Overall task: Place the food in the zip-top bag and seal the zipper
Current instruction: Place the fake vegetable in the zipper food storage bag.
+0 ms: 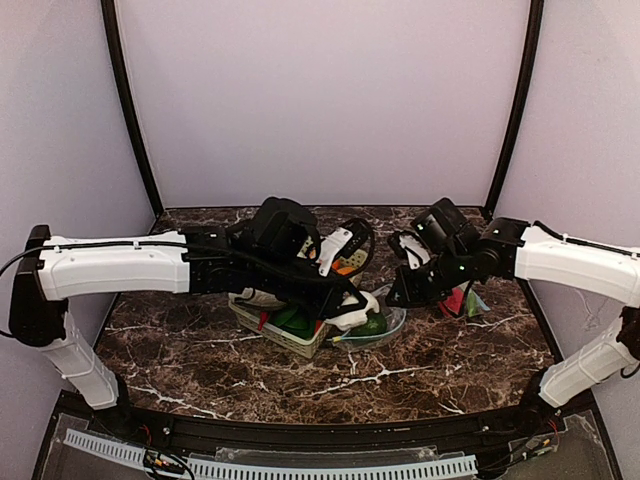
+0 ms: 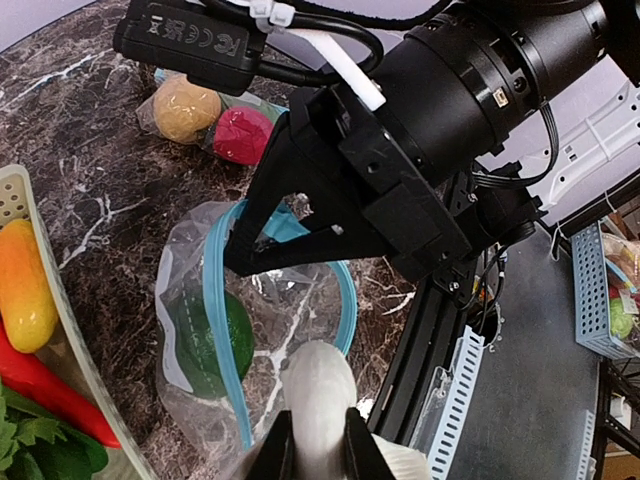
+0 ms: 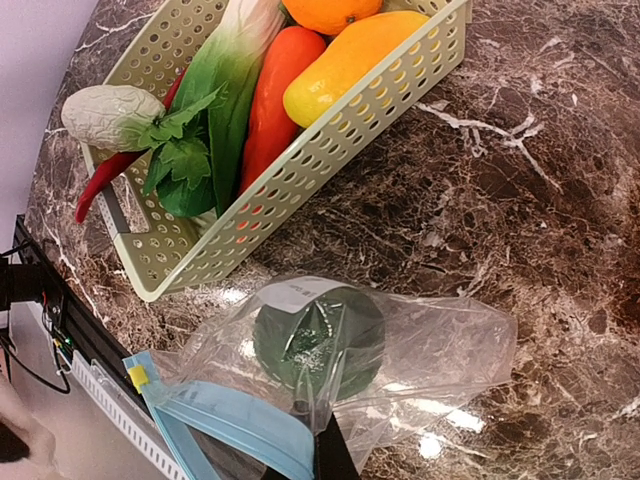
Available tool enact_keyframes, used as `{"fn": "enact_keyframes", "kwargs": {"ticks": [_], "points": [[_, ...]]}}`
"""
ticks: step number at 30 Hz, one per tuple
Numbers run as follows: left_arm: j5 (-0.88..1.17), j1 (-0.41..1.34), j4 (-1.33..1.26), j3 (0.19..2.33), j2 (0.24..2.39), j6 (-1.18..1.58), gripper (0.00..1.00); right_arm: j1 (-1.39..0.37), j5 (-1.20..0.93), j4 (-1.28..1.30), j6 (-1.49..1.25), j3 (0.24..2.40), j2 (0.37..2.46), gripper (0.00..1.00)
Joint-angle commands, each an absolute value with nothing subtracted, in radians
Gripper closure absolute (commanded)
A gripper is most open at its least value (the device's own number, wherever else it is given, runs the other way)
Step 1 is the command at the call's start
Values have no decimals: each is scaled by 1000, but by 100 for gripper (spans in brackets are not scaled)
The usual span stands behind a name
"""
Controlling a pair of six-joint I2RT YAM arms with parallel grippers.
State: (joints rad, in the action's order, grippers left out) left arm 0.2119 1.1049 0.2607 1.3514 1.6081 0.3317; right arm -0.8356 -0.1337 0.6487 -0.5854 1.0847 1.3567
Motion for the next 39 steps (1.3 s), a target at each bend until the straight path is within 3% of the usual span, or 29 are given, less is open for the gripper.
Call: {"fn": "enact_keyframes", "kwargs": {"ticks": [1,21,32,39], "points": [[233,1118,177,1382,1635,397,89,-848,-127,609,-597,1112,1369,100],[38,1153,352,1541,1854,421,92,-854,-202,500,-665,1050,1356,100],[-98,1154,152,1471,1859,472,92,-855,-278,422,-710,983,1342,100],[-197,1154,175,1469,1887,445,92,-846,-300,389,-757,934,1289,100]]}}
